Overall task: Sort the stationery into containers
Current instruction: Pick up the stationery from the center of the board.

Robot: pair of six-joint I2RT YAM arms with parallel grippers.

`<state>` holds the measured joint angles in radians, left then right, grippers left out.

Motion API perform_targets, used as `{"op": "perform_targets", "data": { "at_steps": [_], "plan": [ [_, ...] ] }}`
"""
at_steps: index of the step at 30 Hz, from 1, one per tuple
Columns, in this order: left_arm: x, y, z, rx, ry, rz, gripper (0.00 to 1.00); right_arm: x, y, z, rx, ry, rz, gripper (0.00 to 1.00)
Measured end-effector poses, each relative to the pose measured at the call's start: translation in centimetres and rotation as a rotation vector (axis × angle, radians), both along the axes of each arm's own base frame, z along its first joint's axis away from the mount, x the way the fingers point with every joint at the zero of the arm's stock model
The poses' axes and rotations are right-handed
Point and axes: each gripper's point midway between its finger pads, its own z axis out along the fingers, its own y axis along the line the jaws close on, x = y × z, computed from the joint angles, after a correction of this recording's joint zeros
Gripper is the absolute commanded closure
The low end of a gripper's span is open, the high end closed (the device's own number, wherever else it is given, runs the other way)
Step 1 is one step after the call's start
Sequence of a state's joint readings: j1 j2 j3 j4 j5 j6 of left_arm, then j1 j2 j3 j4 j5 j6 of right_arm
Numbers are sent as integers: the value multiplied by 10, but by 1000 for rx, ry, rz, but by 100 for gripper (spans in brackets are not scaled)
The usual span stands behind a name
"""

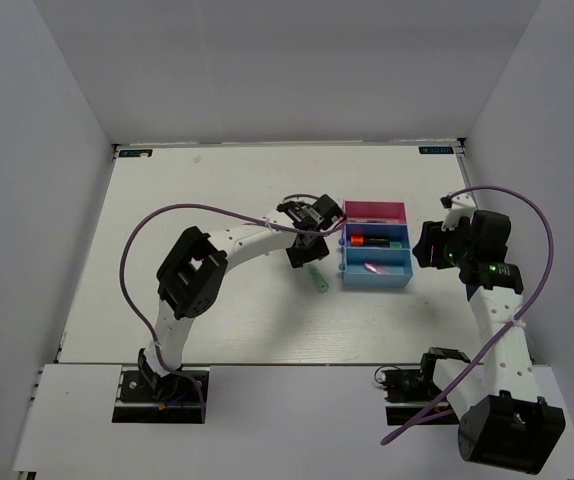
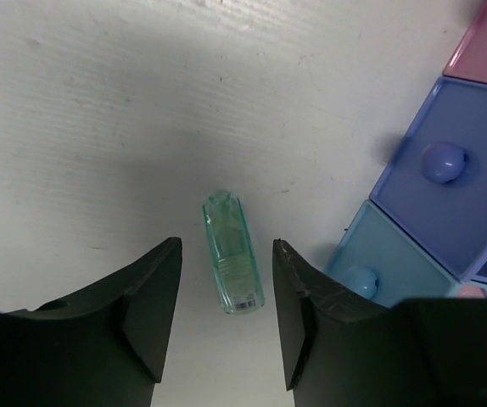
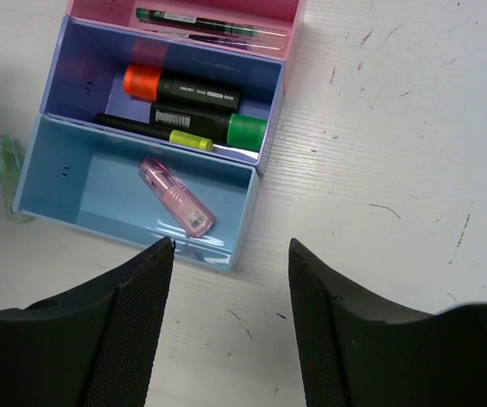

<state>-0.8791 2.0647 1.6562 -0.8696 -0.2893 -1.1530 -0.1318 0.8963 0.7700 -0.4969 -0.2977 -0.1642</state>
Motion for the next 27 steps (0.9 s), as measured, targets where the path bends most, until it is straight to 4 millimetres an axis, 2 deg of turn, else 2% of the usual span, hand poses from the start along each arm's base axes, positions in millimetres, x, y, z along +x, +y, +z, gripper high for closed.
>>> {"op": "perform_targets", "data": {
  "at_steps": [12, 18, 27],
  "plan": [
    [-16, -16, -38, -41, 147, 39, 41, 0, -4, 1, 8, -2, -13, 40],
    [-19, -19, -36, -48, 171, 39, 43, 0, -6, 2, 11, -7, -18, 40],
    [-39, -4, -42, 30, 267, 23, 46, -1, -9, 6, 13, -23, -29, 40]
  ]
}}
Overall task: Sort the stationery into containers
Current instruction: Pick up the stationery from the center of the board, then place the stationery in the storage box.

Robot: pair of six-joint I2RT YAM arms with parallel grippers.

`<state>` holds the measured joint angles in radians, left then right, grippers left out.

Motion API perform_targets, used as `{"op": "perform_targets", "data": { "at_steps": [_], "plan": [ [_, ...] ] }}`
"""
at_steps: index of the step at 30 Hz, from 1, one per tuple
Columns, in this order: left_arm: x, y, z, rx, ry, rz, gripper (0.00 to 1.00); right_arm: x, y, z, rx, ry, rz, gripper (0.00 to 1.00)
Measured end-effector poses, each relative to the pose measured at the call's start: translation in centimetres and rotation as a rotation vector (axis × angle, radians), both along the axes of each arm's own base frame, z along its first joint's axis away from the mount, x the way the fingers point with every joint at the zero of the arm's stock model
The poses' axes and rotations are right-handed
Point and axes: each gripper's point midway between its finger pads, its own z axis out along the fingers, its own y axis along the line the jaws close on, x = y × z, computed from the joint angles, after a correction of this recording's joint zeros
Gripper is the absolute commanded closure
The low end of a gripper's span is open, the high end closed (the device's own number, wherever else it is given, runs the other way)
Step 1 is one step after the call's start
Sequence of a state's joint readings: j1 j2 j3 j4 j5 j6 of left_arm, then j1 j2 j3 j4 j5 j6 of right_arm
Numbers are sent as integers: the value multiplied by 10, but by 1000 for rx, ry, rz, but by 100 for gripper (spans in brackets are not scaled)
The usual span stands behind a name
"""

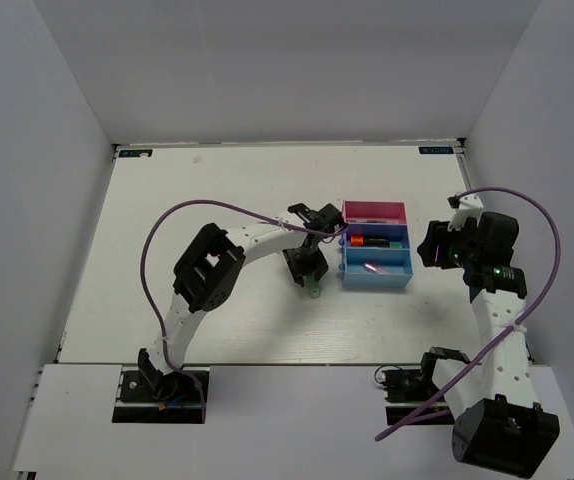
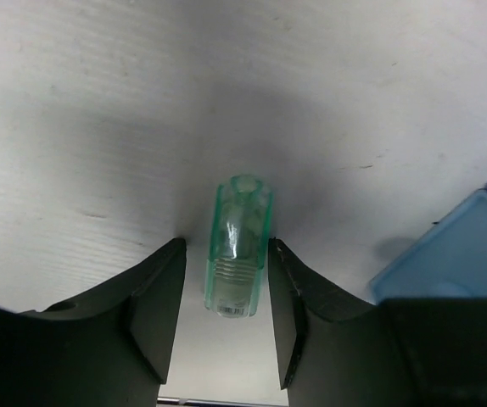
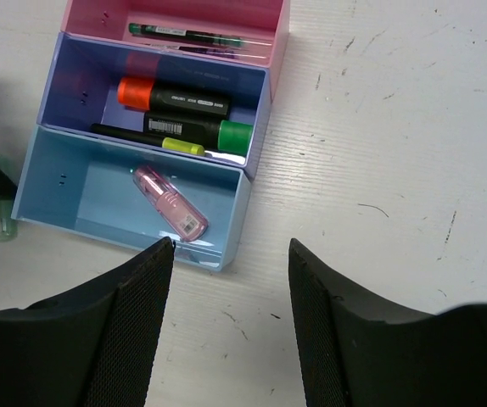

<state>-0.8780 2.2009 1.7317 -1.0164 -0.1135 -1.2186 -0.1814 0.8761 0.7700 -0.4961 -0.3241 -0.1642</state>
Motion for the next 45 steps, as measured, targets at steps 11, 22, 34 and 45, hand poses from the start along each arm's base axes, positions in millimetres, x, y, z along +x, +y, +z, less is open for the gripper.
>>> {"op": "perform_targets", "data": {
  "at_steps": [11, 22, 34, 45],
  "plan": [
    [-19, 22, -3, 76, 65, -36, 68, -1, 0, 6, 12, -22, 2, 40],
    [-24, 31, 2, 102, 7, -223, 99, -3, 4, 9, 34, -33, 23, 25],
    [-22, -68, 148, -177, -622, -1020, 99, -10, 26, 16, 87, -71, 157, 62],
    [-6, -149, 135, -312, -873, -1490, 99, -11, 25, 16, 86, -83, 167, 49]
  ]
}}
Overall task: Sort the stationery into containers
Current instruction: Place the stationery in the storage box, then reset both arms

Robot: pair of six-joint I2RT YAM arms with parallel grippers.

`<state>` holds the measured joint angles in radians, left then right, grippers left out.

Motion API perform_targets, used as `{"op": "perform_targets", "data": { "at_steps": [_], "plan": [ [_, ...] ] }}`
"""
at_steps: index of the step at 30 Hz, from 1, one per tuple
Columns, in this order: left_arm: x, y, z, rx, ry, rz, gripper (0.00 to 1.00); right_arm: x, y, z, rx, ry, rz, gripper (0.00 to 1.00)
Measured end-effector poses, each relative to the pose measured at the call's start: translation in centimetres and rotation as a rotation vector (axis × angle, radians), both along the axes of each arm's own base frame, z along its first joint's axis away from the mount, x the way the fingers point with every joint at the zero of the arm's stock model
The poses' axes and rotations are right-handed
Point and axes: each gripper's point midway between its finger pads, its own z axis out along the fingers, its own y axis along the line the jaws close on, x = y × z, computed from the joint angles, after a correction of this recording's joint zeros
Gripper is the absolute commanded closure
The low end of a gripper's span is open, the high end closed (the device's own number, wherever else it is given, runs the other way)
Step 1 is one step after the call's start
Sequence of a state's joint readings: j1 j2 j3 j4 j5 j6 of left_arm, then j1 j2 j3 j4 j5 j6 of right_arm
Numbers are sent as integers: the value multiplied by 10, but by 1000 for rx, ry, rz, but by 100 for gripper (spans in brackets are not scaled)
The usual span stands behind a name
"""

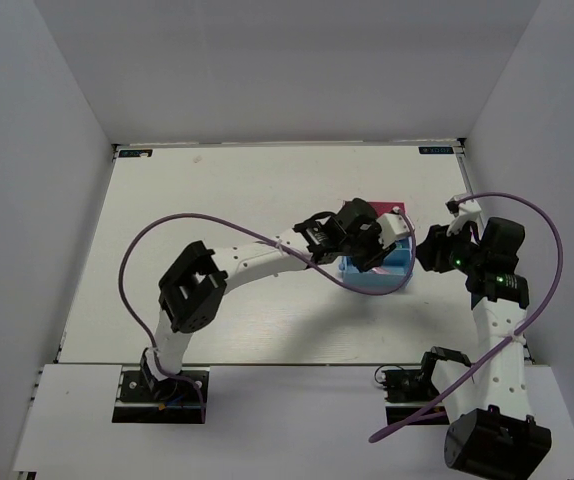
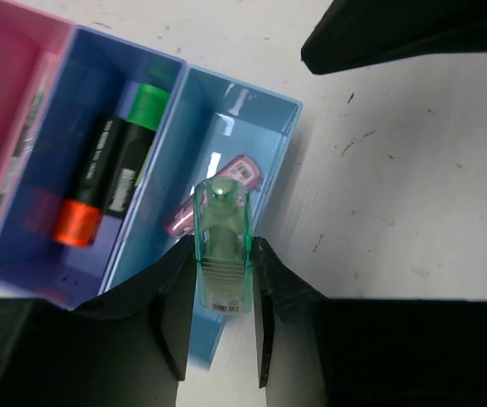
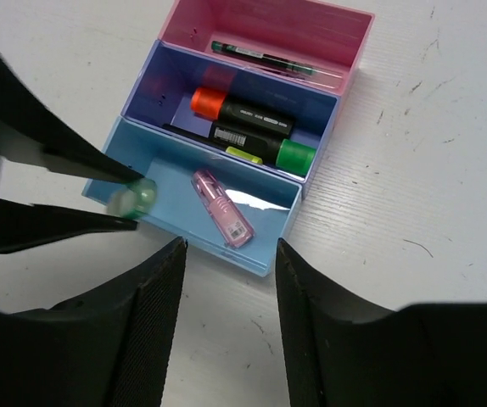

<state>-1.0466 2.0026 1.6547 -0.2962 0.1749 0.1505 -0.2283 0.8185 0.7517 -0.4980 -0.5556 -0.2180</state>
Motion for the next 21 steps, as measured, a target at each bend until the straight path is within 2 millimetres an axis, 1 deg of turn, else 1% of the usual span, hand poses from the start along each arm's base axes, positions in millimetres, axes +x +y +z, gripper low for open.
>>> {"op": "perform_targets", "data": {
  "at_steps": [2, 3, 5, 8, 9, 10, 12, 15, 16, 17, 18, 19, 20, 21],
  "plan": [
    [1, -6, -15, 7, 9, -30, 98, -1, -1, -1, 0, -2, -2, 44],
    [1, -8, -21, 14, 14, -41, 95, -1, -1, -1, 0, -1, -4, 41],
    [3, -11, -31, 18, 13, -52, 83, -2, -2, -3, -1, 2, -5, 32],
    [9, -12, -31, 11, 2, -43, 45, -2, -2, -3, -1, 1, -6, 22],
    [11, -12, -29, 5, -4, -40, 36, -2, -2, -3, 0, 1, -6, 20],
    [14, -13, -28, -3, -9, -34, 31, -2, -2, -3, -1, 0, -5, 20],
    [20, -13, -25, -16, -18, -16, 27, -2, -2, -3, -1, -1, -1, 19],
    [25, -12, -23, -25, -27, 4, 27, -2, -1, -2, 4, -3, 4, 19],
    [27, -12, -21, -28, -31, 9, 29, -2, -1, -2, 6, -3, 5, 19],
    [29, -12, -19, -32, -34, 15, 38, -2, -1, -2, 7, -3, 5, 19],
    [30, -11, -16, -38, -37, 23, 56, -2, -1, -2, 7, -3, 3, 19],
    [31, -10, -11, -45, -39, 32, 78, -2, -2, -2, 8, -3, 2, 22],
    [32, -9, -6, -52, -46, 42, 100, -2, -2, -2, 9, -4, 2, 27],
    [33, -5, 0, -59, -57, 58, 100, -2, -2, -2, 10, -4, 1, 28]
  ]
}}
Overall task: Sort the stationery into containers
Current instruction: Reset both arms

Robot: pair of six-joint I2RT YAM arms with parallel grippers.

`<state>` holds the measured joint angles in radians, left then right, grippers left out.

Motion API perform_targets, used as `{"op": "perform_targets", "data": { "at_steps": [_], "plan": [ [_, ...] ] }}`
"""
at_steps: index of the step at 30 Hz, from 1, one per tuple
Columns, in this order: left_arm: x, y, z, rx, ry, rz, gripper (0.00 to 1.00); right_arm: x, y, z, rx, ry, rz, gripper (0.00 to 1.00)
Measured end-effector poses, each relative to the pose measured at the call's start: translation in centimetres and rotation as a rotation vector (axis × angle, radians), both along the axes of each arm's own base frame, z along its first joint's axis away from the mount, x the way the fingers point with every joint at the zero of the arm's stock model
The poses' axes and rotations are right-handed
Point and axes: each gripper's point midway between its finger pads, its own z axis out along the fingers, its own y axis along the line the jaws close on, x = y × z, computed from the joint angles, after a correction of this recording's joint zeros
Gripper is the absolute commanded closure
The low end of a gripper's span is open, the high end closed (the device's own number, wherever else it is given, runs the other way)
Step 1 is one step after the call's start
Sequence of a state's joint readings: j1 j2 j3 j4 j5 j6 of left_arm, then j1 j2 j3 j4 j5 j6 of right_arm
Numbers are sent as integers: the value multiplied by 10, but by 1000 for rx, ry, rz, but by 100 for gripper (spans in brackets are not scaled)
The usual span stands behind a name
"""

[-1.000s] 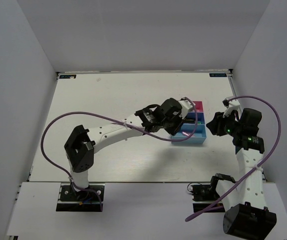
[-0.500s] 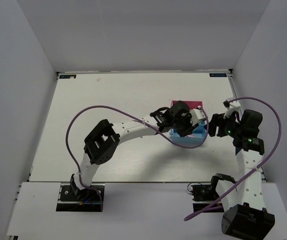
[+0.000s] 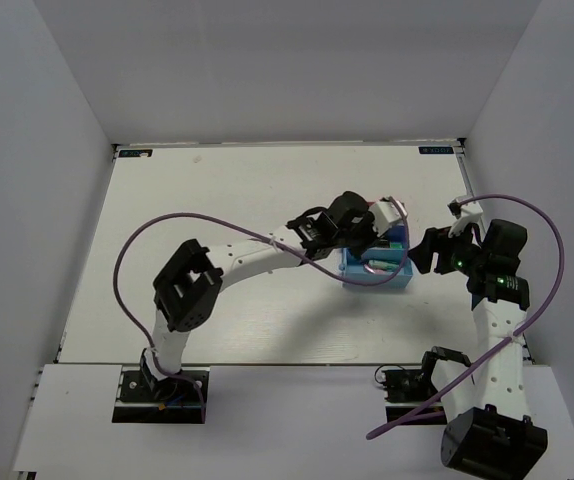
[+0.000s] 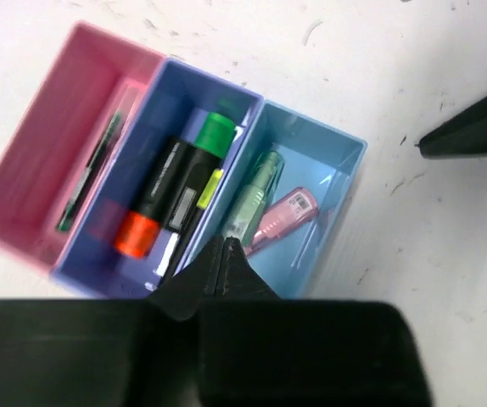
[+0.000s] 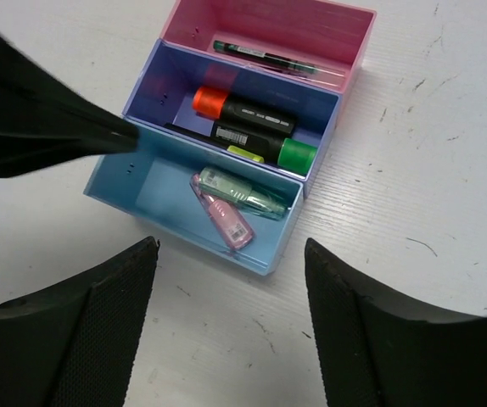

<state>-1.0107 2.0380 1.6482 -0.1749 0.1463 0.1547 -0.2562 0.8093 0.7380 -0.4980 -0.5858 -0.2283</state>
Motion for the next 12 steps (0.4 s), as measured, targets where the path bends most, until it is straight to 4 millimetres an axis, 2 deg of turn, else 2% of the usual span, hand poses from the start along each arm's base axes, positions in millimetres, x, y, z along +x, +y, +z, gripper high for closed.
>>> {"op": "perform_targets", "data": {
  "at_steps": [2, 3, 4, 5, 6, 7, 10, 12],
  "plan": [
    [-1, 14, 12, -10, -9, 49, 98, 0, 1, 1, 9, 1, 3, 28],
    [-4, 26, 19, -13, 0, 86, 81, -1, 2, 1, 15, 1, 6, 25],
    [-7, 40, 27, -26, 9, 131, 55, -1, 3, 1, 21, 1, 10, 20],
    [-12, 59, 36, -34, 18, 173, 16, -2, 4, 2, 30, 2, 13, 10],
    [-20, 81, 43, -39, 44, 220, 5, -2, 6, 2, 42, 5, 16, 10],
    [-25, 106, 50, -61, 72, 278, 0, -3, 7, 2, 55, 11, 13, 10],
    [-34, 198, 65, -129, 136, 466, 0, -1, 9, 2, 120, 39, -36, 10],
    [-33, 265, 63, -190, 162, 625, 0, -1, 10, 2, 158, 51, -60, 10]
  ]
}}
